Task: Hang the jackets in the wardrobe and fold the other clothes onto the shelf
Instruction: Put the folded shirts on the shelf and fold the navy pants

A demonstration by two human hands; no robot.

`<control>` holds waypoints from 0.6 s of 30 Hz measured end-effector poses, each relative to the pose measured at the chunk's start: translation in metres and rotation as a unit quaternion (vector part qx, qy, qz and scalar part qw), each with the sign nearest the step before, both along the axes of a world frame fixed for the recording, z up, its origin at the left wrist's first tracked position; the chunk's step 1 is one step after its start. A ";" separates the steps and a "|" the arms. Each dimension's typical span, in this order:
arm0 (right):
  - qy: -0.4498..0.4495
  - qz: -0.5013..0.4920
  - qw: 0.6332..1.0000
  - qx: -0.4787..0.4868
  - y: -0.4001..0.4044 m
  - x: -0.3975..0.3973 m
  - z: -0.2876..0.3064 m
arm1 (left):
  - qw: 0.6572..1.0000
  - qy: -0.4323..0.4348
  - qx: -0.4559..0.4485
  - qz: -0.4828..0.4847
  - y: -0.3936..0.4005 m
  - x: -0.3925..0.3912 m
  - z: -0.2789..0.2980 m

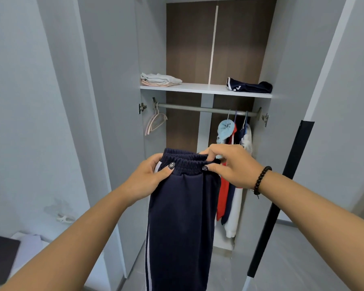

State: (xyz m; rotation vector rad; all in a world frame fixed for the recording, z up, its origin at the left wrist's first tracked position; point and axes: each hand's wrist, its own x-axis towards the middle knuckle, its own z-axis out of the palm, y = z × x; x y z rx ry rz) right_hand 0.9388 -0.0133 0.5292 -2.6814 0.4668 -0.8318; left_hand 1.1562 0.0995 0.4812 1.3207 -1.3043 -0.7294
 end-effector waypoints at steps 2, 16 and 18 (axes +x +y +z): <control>0.016 0.014 1.000 0.022 0.001 0.009 0.007 | 1.000 -0.011 0.007 0.013 0.005 0.006 -0.002; 0.039 -0.235 0.963 0.130 0.015 0.094 0.000 | 0.991 0.055 -0.089 0.085 0.028 0.014 0.001; 0.059 -0.231 0.930 0.279 0.018 0.107 0.000 | 0.989 0.073 -0.092 0.092 0.031 0.019 -0.005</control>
